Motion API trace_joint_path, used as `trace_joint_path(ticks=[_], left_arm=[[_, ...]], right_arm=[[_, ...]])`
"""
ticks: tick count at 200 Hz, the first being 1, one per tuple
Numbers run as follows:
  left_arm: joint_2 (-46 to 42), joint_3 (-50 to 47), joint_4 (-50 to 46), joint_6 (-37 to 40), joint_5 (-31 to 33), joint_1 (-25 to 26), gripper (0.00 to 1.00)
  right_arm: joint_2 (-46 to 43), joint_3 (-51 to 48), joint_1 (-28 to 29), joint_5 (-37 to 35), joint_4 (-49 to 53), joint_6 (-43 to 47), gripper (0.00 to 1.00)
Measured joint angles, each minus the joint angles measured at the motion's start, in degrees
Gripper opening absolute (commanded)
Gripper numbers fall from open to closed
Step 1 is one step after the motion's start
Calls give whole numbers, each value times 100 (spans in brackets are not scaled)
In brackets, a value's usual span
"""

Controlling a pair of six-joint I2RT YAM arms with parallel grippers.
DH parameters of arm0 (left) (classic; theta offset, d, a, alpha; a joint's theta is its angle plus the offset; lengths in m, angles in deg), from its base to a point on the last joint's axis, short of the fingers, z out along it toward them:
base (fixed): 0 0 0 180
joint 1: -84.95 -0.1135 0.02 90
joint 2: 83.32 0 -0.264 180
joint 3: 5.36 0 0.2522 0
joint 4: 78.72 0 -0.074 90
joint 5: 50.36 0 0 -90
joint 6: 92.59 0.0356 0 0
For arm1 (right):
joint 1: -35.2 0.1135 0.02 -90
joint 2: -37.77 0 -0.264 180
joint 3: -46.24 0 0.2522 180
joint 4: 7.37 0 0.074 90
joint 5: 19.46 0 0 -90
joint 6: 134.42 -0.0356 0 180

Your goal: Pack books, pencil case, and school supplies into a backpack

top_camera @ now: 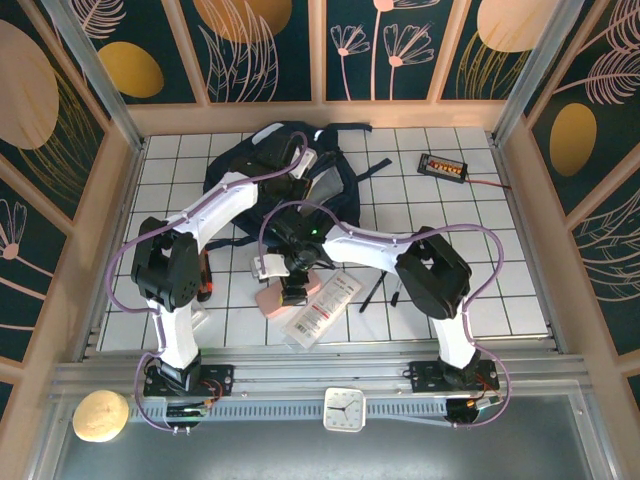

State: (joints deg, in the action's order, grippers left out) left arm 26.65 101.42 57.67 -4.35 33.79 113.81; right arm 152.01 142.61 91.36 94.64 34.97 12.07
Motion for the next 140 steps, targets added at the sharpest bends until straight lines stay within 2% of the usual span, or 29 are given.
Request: trace_joint_path(ticks=[59, 116, 140], left_arm=[[0, -2, -11, 33, -17, -7, 0], [0, -2, -35, 109, -20, -7, 0], [0, 0, -39, 125, -20, -7, 0]], right_arm=[[46, -109, 96, -7, 144, -101, 94], [518, -101, 90, -271, 57, -203, 94], [518, -101, 96, -361, 4, -306, 85]])
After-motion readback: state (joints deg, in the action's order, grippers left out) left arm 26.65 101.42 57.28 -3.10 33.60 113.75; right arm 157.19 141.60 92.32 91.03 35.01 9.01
